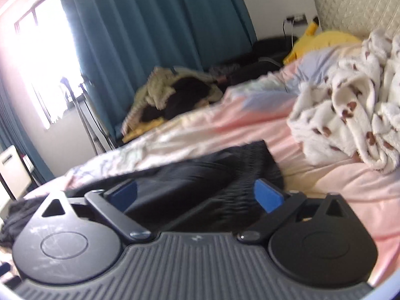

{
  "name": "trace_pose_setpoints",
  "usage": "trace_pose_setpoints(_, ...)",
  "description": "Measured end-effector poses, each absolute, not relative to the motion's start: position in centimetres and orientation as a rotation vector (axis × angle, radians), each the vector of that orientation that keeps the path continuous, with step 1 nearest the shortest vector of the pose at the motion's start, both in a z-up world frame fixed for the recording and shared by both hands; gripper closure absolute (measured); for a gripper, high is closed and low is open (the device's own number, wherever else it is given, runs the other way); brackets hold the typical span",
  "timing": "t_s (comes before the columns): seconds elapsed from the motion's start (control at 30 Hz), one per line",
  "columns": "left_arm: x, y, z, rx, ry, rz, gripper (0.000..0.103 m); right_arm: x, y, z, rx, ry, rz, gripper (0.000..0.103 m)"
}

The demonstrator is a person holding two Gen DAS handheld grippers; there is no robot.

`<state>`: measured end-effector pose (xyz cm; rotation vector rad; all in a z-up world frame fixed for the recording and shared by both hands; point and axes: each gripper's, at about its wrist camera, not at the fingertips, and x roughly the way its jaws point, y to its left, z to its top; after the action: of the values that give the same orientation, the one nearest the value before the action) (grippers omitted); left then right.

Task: Fold clothes

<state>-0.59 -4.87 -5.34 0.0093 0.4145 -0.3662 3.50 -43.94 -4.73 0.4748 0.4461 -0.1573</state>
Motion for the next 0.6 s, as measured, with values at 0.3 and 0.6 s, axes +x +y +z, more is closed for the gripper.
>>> trace_pose_setpoints(0.3,0.6,-5.6,-6.0,-0.051,0.463,-0.418,0.009,7.1,-46.2,-10.2,0.503,0.512,-0.189,0.029)
trace_pose_setpoints(0.6,2.2,-4.4,-6.6,-0.139,0.551,-0.392,0.009,8.3,-46.2,-10.9,0.663,0.534,0.048,0.086)
